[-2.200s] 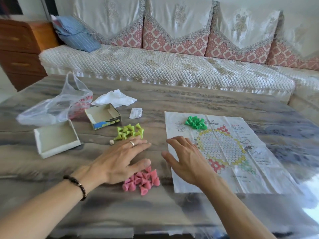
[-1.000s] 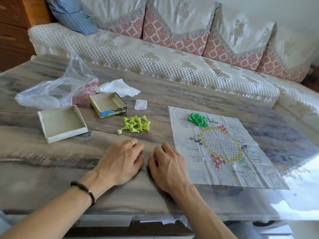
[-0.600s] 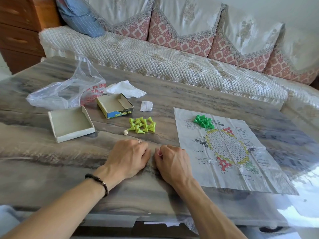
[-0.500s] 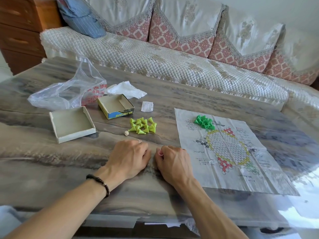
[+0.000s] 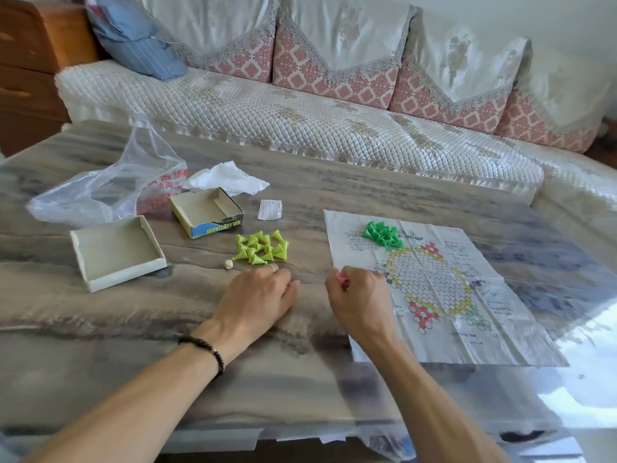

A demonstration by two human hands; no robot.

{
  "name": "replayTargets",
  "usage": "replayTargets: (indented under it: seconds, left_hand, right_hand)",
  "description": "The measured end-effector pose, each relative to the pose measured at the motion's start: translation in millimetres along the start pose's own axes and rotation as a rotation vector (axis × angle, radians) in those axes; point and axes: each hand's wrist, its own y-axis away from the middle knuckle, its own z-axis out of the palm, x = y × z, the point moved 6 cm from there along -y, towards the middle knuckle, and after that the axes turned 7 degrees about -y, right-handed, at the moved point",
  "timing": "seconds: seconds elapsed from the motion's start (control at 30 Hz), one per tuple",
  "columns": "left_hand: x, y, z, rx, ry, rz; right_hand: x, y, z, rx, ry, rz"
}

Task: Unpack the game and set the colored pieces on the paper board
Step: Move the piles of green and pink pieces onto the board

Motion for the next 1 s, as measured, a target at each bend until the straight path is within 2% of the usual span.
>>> replayTargets:
  seconds: [0.17,0.3,0.5,0.63,0.73,0.83,0.93,1.0]
  left_hand:
    - [54,-29,22,-0.03,0.214,-0.063]
    - [107,-57,46,-0.081,0.383,-0.095]
    - [153,-82,76,-0.144,0.535,-0.27]
    - [156,-83,93,-0.231,0.593,-0.332]
    - [153,-80,94,-0.286,0.665,-0.359]
    - [150,-80,86,-0.361,0.658,-0.269]
    - [137,-77,65,-0.344,0.518,-0.103]
    - [119,-72,49,-0.327,0.367,-0.054]
  right_hand:
    - [61,-8,-61,0.132,-0.106,0.175]
    - [112,-2,-81,0.144,-0.099,0.263]
    - [141,7,-77,0.01,-0.006,0.271]
    - [143,8,-81,-0.095,-0.164,0.305]
    - [145,10,-88,-0.106,-0.249,0.326]
    - [140,11,-92,-0.105,-0.234,0.285]
    - [136,13,-91,-0.144,-0.201,0.26]
    - [135,14,-92,-0.161,-0.176,0.256]
